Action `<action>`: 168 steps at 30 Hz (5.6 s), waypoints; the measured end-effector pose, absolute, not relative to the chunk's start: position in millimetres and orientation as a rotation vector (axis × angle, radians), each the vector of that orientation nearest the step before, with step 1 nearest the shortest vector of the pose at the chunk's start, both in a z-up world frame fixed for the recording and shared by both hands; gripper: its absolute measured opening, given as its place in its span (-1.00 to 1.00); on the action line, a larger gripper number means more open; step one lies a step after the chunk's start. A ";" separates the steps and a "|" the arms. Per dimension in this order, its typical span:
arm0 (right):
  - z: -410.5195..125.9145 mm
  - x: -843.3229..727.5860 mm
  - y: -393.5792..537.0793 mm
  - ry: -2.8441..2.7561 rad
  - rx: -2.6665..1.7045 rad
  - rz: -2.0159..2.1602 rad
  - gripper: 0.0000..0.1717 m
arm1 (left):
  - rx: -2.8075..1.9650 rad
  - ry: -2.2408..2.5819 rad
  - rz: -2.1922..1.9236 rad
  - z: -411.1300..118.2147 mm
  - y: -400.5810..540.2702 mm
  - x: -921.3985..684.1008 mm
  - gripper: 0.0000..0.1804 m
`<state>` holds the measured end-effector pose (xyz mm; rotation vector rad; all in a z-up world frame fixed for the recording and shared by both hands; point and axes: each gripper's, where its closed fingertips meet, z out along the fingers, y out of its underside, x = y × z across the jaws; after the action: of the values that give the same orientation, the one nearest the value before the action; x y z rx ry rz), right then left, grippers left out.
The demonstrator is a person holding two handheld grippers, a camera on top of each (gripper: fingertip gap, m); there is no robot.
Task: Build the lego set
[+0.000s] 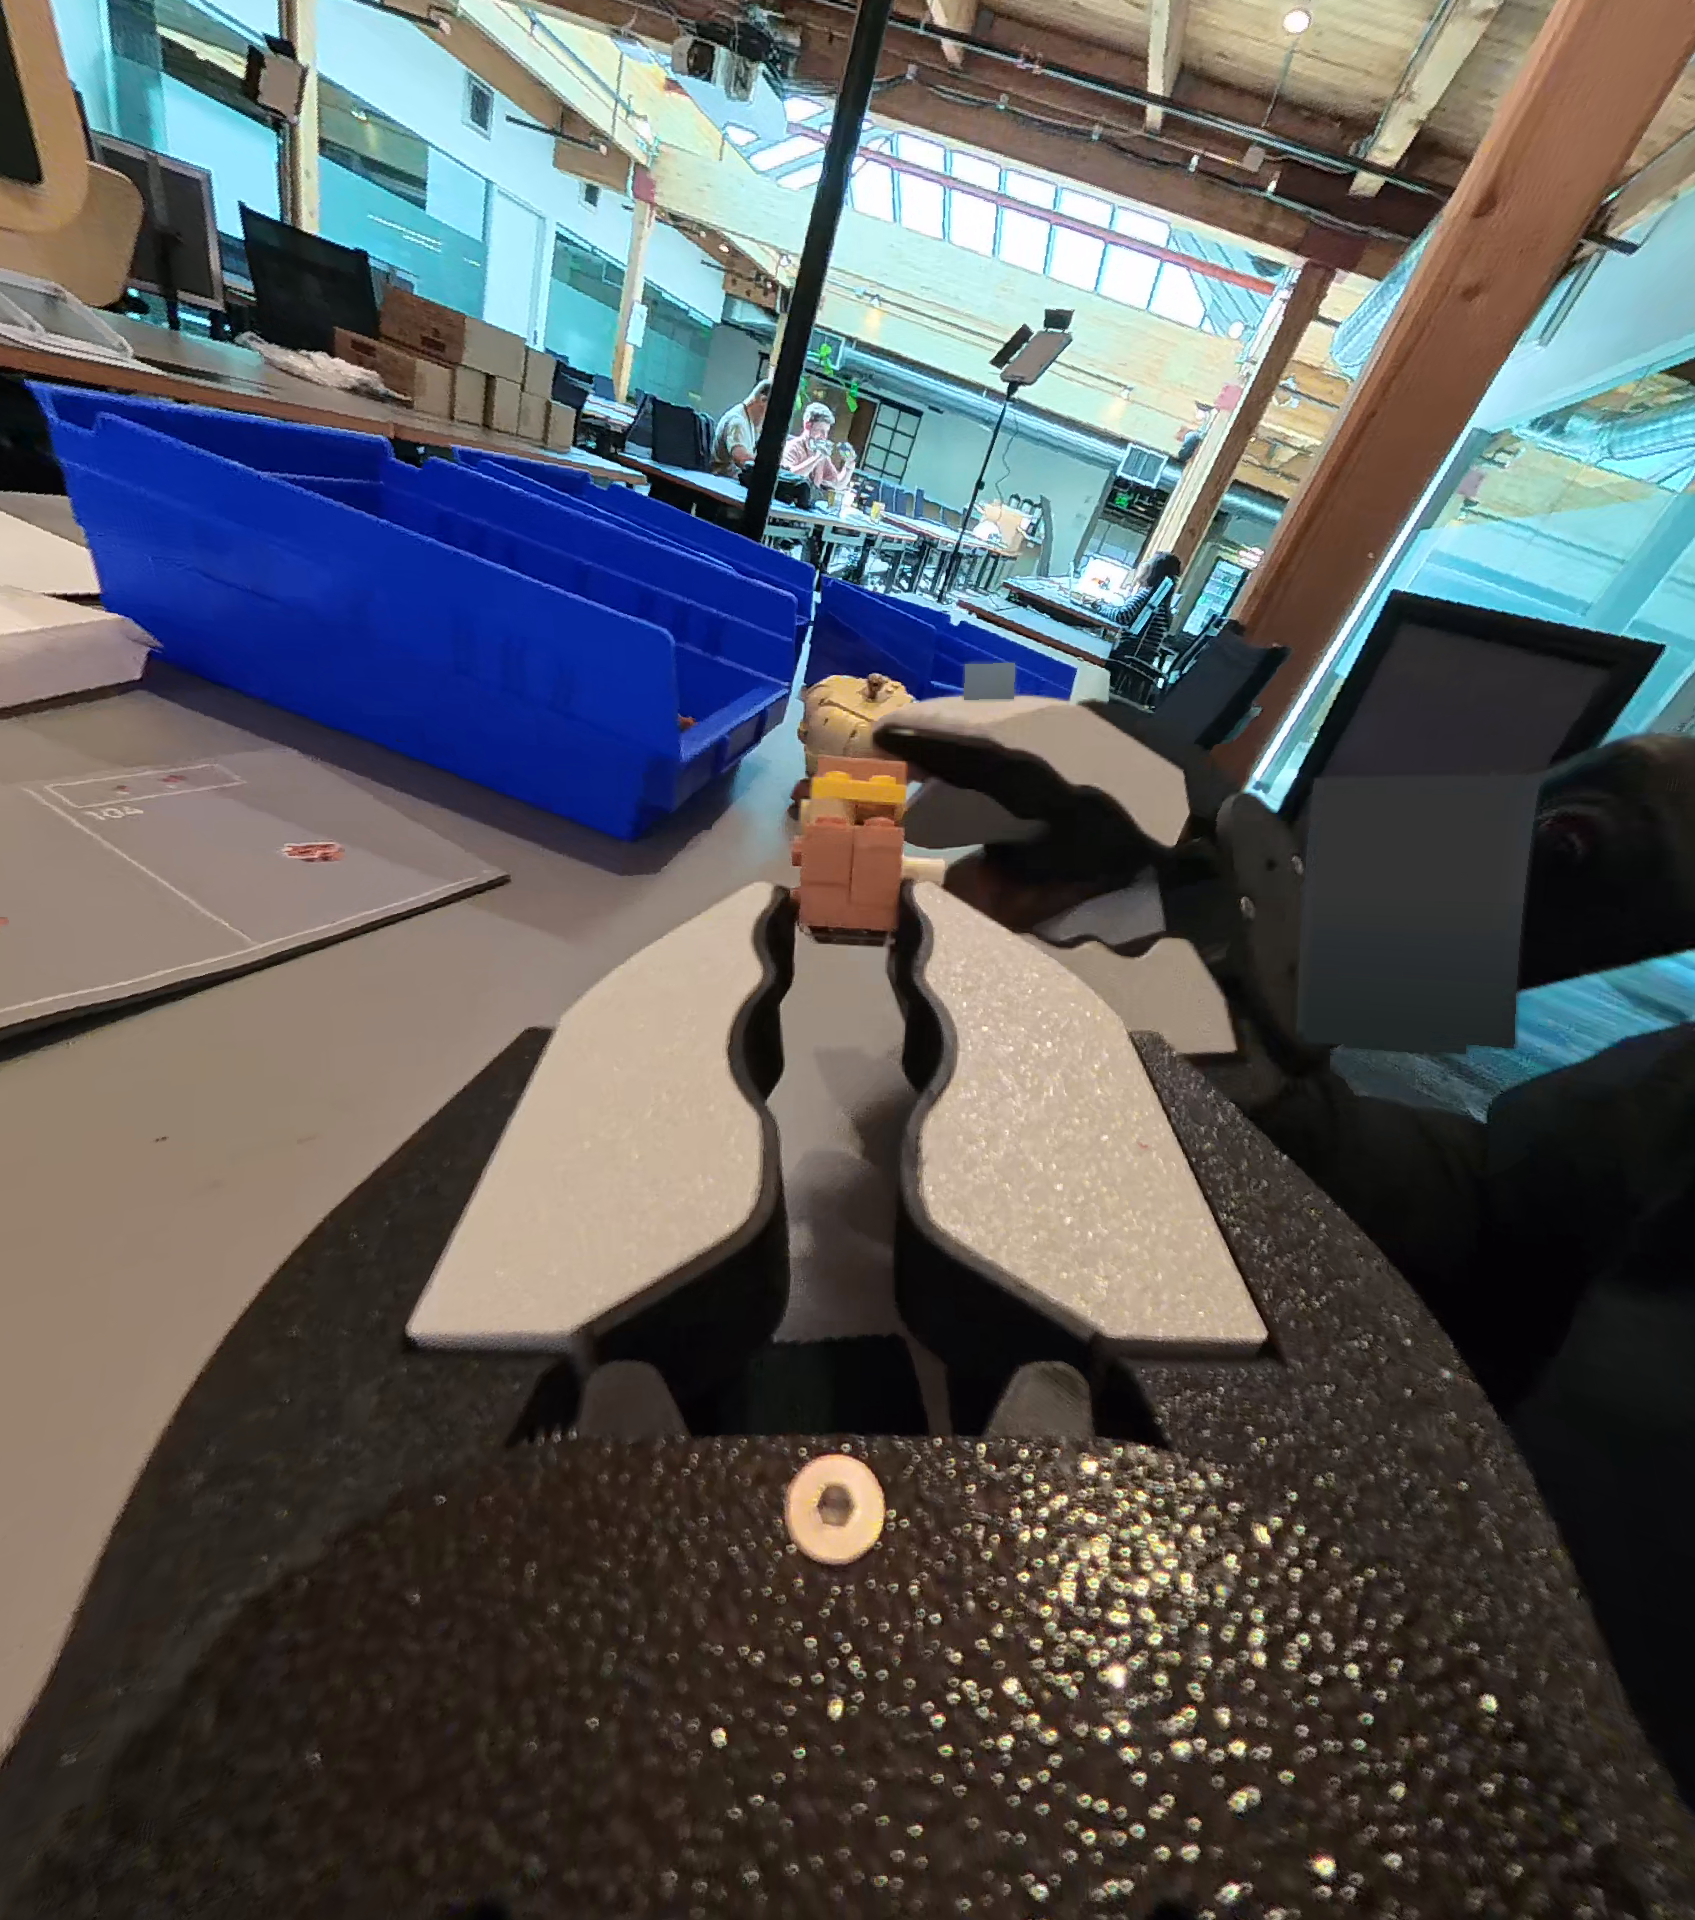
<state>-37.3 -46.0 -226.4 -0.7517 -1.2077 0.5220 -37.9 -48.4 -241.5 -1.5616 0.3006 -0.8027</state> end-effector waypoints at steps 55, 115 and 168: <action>-336.5 -0.9 -15.0 -1.908 -1.404 0.798 -0.79 | -1.802 0.556 -0.556 -283.1 -52.6 -23.8 -0.68; -354.6 -24.5 47.9 -1.839 -1.752 0.615 -0.78 | -1.728 0.474 -0.648 -270.4 -52.0 -41.3 -0.72; -204.8 -39.1 -52.7 -1.531 -0.696 0.761 -0.89 | -1.231 -0.098 -1.659 -207.6 -55.6 -34.5 -0.84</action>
<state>-39.1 -52.7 -204.8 -0.6958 -1.5311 0.7612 -34.5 -55.6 -207.6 -1.2309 -0.0976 -1.6587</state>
